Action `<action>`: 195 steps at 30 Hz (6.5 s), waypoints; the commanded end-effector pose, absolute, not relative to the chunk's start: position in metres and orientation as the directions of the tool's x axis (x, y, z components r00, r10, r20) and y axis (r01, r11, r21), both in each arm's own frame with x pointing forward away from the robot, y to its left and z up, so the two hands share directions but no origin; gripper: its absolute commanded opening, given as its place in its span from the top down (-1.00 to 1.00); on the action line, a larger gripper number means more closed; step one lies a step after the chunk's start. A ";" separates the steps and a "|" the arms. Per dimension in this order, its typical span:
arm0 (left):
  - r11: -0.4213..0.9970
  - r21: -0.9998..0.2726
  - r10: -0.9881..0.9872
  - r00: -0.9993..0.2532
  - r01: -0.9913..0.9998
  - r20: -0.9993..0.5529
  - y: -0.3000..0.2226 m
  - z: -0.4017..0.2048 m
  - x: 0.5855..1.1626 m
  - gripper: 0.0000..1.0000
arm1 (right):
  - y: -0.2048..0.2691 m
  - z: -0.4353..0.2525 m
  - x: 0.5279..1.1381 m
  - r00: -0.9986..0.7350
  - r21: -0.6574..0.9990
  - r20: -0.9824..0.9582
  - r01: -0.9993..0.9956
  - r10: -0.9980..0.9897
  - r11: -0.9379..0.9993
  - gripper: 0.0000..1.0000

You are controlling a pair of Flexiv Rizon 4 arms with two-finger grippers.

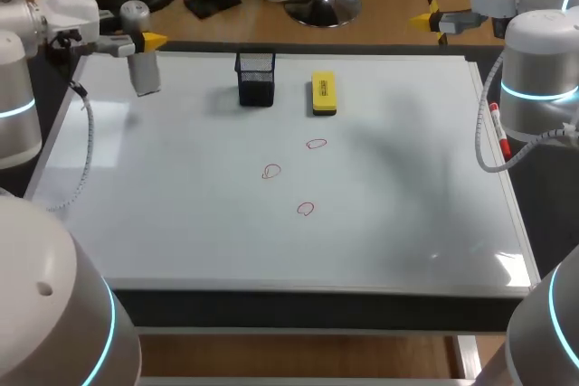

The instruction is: Pick up the inspection probe, press it on each red-marked spot on the whiteboard one by one, put down the probe, pick up the eraser, and wipe off all the red marks.

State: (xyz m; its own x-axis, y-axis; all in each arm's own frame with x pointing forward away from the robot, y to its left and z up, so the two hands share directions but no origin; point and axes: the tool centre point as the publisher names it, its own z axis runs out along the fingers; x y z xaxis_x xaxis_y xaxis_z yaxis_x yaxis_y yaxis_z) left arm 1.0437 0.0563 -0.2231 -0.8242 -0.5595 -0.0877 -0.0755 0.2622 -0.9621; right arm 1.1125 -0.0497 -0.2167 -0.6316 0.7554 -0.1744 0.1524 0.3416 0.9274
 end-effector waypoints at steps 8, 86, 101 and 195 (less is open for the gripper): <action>0.245 -0.966 -0.569 -0.819 -0.082 -0.075 0.063 -0.226 1.043 1.00 | -0.050 -0.217 1.113 -0.632 0.928 -0.174 0.152 0.755 0.341 -1.00; 0.245 -0.966 -0.569 -0.819 -0.082 -0.075 0.063 -0.226 1.043 1.00 | 0.069 -0.315 1.074 -0.678 -0.086 0.023 -0.733 -0.735 0.674 -1.00; 0.245 -0.966 -0.569 -0.819 -0.082 -0.075 0.063 -0.226 1.043 1.00 | 0.098 -0.358 1.066 -0.476 0.006 0.028 -0.879 -0.879 0.477 -1.00; 0.245 -0.966 -0.569 -0.819 -0.082 -0.075 0.063 -0.226 1.043 1.00 | -0.035 -0.363 1.002 -0.673 -0.085 0.013 -0.738 -0.739 0.670 1.00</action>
